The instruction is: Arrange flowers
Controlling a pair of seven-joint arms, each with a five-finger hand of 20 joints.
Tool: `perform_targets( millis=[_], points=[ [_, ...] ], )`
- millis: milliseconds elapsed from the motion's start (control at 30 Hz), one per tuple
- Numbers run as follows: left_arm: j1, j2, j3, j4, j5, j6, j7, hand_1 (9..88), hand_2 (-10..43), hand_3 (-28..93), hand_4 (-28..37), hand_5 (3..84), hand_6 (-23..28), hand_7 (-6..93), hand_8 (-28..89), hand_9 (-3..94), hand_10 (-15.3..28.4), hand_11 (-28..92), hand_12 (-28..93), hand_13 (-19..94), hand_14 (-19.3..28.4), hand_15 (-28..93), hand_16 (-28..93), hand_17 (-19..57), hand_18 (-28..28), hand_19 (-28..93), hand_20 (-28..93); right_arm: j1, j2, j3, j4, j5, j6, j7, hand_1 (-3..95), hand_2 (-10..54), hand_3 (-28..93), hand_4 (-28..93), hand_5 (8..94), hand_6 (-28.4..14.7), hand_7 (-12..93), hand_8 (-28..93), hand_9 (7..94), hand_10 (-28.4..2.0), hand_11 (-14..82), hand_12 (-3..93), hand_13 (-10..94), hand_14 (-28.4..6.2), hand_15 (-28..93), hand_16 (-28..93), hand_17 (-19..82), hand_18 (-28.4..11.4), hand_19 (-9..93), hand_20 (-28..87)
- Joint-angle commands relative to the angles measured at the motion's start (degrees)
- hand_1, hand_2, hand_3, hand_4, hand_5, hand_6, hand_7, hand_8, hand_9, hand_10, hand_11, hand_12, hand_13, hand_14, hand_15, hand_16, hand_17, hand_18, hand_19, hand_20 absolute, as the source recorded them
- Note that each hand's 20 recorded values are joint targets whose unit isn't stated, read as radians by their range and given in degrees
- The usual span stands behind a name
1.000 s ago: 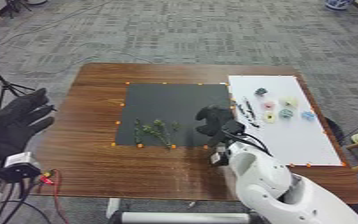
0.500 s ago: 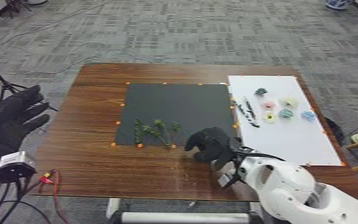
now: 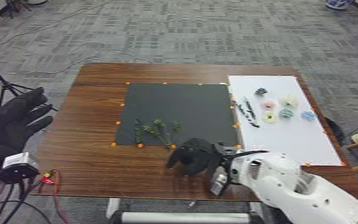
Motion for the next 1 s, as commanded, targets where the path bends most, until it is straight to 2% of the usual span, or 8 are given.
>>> perform_targets(
  millis=[33,267,567,667,733,900,1000],
  points=[
    [-0.54,-0.11,1.07,0.24,-0.11,0.16,-0.64,24.9,-6.5,68,-26.0,26.0,2.5,22.3,-10,17.7,9.8,26,22,9,12.4,47,-3,-10.2,19.0,40,13,4.58,-3.95,-3.26,3.45,-8.67,2.82,1.62,30.5,3.3,93,-19,51.8,0.4,25,-13,59.1,-12.8,45.6,65.9,51,-15.0,82,44,21,-21.1,75,55],
    [-0.57,0.01,1.61,0.27,-0.28,0.58,-0.64,24.9,-6.5,68,-26.0,25.9,2.5,22.3,-10,17.8,9.8,26,22,9,12.4,47,-3,-10.2,19.0,40,13,8.33,-4.62,-7.36,6.11,-9.86,4.03,3.03,28.6,4.9,93,-19,53.8,0.5,25,-13,59.7,-12.8,47.0,64.8,52,-14.9,82,43,21,-21.2,75,55],
    [-0.84,-0.10,1.92,0.26,-0.07,0.40,-0.85,24.8,-6.4,69,-26.0,26.0,2.6,22.2,-10,17.7,9.9,26,22,9,12.5,47,-3,-10.2,19.0,40,13,9.51,-6.19,-7.63,3.00,-11.10,5.43,2.79,26.9,5.0,93,-18,52.6,1.5,24,-13,59.5,-12.8,48.4,64.6,52,-15.3,82,44,21,-21.8,75,56],
    [-0.91,-0.10,2.11,0.29,-0.11,0.52,-0.92,24.9,-6.3,69,-26.1,26.1,2.6,22.2,-10,17.8,9.9,26,22,9,12.5,47,-3,-10.2,19.0,40,13,11.85,-7.30,-9.58,3.54,-11.25,6.32,4.67,26.4,4.7,93,-17,51.5,1.9,23,-13,58.5,-13.0,48.3,65.3,52,-15.6,82,45,21,-22.1,75,56],
    [-0.95,-0.07,2.28,0.30,-0.20,0.58,-0.92,24.8,-6.2,69,-26.1,26.0,2.6,22.3,-10,17.8,9.8,26,22,9,12.5,47,-3,-10.2,19.0,40,13,13.50,-8.45,-10.49,4.24,-10.33,4.26,6.79,25.8,4.9,93,-16,49.6,2.1,22,-13,57.7,-13.2,48.5,65.6,51,-15.7,82,45,20,-22.4,75,56],
    [-1.38,0.00,2.76,0.30,0.32,0.19,-1.04,24.6,-5.8,69,-26.1,26.1,2.6,22.1,-10,18.0,10.1,26,22,9,12.6,47,-4,-10.2,19.1,40,13,17.38,-10.33,-13.91,7.51,-9.22,5.63,9.56,24.4,6.4,93,-15,47.6,0.6,17,-12,57.4,-13.4,49.6,64.0,51,-16.0,81,45,21,-22.7,75,57],
    [-1.41,0.01,2.95,0.32,0.28,0.01,-0.92,24.5,-5.5,69,-26.2,26.1,2.6,22.1,-10,18.0,9.9,26,22,9,12.6,47,-4,-10.2,19.1,40,13,18.68,-10.96,-14.88,8.34,-9.45,4.67,11.14,23.6,7.0,93,-14,47.1,0.1,15,-12,57.3,-13.4,50.0,63.7,51,-16.2,82,45,21,-23.0,76,57]
  ],
)
